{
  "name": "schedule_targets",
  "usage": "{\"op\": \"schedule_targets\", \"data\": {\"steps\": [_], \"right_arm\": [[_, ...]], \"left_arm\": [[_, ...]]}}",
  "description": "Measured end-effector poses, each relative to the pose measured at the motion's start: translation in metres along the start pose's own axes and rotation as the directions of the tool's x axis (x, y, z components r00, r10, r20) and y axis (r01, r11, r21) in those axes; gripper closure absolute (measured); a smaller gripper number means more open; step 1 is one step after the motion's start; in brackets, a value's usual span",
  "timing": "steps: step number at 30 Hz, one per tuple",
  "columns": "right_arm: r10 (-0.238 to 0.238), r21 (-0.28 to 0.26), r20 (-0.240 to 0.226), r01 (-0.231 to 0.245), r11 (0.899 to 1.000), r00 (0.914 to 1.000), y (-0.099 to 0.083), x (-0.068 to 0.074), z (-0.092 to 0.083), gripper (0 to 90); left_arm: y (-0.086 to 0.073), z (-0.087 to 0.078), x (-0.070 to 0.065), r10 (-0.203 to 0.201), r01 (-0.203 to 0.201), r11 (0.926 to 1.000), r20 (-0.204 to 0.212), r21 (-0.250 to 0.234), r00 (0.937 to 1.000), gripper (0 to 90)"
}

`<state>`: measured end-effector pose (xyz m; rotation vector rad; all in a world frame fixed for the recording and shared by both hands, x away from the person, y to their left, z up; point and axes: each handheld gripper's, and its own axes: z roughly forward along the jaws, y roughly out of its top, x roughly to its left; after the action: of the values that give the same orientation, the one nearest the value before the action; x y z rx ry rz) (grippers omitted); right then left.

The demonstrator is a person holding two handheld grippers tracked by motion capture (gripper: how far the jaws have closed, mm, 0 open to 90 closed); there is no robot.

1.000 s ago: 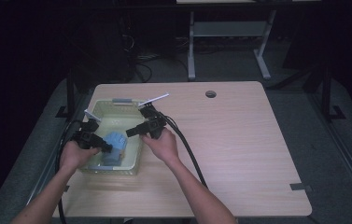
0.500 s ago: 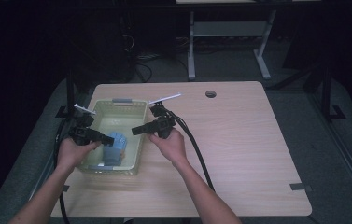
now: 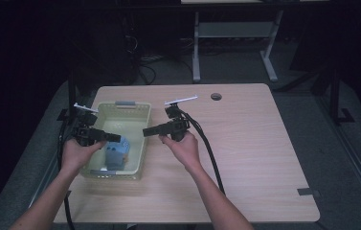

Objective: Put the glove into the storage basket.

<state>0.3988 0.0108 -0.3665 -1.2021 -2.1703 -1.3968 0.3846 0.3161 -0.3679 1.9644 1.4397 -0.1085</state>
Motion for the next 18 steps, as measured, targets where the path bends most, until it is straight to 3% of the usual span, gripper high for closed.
{"op": "schedule_targets", "data": {"steps": [5,12,18], "right_arm": [[0.005,-0.007,-0.004,-0.005,1.000,1.0000,-0.002,-0.003,-0.005,48.5],[0.016,-0.021,-0.018,-0.017,1.000,0.9997,-0.004,-0.009,-0.013,47.1],[0.033,-0.025,-0.055,-0.035,0.999,0.9979,-0.007,-0.011,-0.020,44.5]], "left_arm": [[0.000,-0.001,-0.003,0.011,-0.011,0.9999,0.006,-0.001,0.9999,54.9],[0.001,-0.001,-0.009,0.003,-0.001,0.9992,0.044,-0.040,0.9990,53.2],[0.002,0.003,-0.014,0.014,-0.012,0.9993,0.061,-0.037,0.9980,51.2]]}}
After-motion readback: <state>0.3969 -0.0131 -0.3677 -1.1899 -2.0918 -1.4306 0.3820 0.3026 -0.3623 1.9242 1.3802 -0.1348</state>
